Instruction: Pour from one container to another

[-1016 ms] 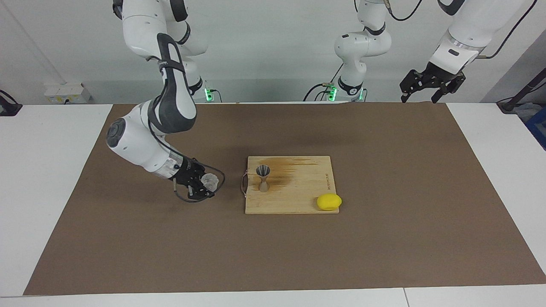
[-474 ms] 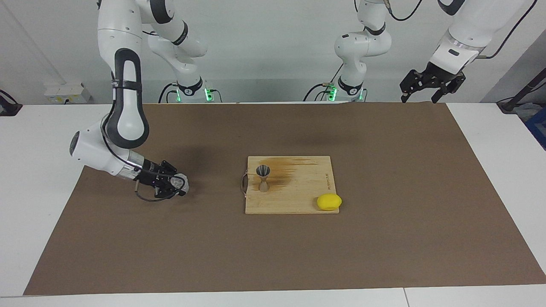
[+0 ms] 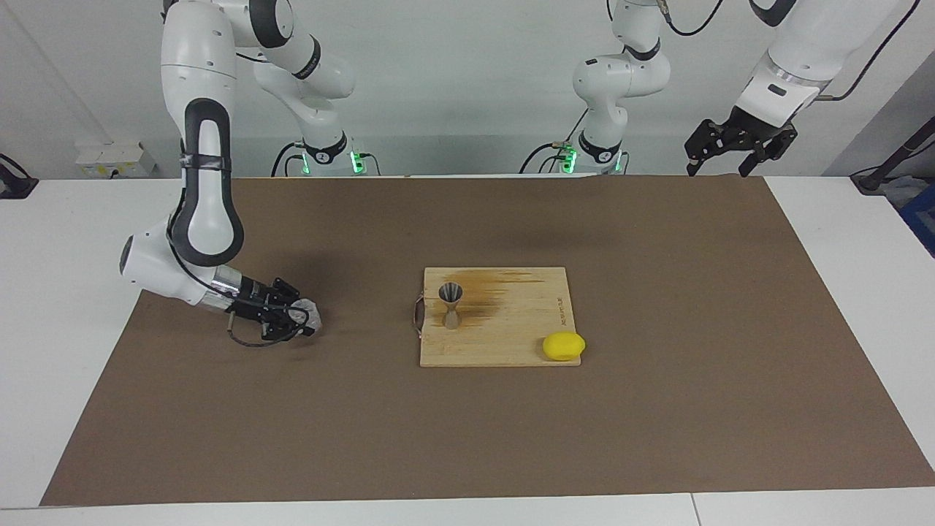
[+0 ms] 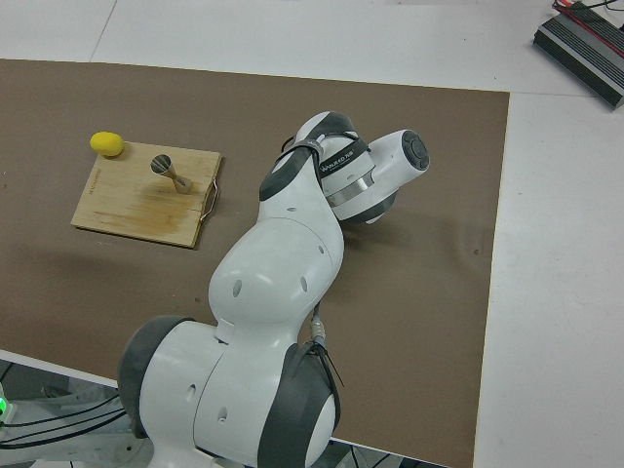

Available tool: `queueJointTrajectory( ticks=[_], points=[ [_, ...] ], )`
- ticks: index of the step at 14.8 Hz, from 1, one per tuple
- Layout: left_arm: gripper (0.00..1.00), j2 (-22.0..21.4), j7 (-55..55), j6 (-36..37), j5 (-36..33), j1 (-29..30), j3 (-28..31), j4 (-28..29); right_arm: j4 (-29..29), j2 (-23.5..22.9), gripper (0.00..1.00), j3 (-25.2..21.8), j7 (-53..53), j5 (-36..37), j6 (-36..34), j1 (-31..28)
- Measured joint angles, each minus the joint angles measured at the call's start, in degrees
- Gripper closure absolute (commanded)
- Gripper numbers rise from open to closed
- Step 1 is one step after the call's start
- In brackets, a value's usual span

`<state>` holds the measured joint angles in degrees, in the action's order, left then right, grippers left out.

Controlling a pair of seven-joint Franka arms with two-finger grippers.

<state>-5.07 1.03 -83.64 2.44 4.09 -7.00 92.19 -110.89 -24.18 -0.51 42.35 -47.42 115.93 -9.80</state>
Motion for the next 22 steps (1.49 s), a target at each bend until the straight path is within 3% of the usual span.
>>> queueJointTrajectory(
  ticks=[4,5,7,12,16,22],
  points=[
    [0.0,0.0,0.0,0.0,0.0,0.0,0.0,0.0,-1.1,0.0,0.83,0.0,-0.2,-1.3,0.2,-0.6],
    [0.0,0.0,0.0,0.0,0.0,0.0,0.0,0.0,-1.5,0.0,0.73,0.0,-0.2,-1.6,0.8,-0.7],
    [0.0,0.0,0.0,0.0,0.0,0.0,0.0,0.0,-2.1,0.1,0.04,0.0,-0.2,-2.5,1.3,-1.1],
    [0.0,0.0,0.0,0.0,0.0,0.0,0.0,0.0,-2.4,0.4,0.0,0.0,-0.2,-2.8,3.0,-1.4],
    [0.0,0.0,0.0,0.0,0.0,0.0,0.0,0.0,-2.4,3.7,0.0,-0.1,-0.2,-1.2,3.4,-1.5],
    [0.0,0.0,0.0,0.0,0.0,0.0,0.0,0.0,-2.5,10.5,0.0,0.3,-1.5,17.6,0.3,-1.3]
  ],
)
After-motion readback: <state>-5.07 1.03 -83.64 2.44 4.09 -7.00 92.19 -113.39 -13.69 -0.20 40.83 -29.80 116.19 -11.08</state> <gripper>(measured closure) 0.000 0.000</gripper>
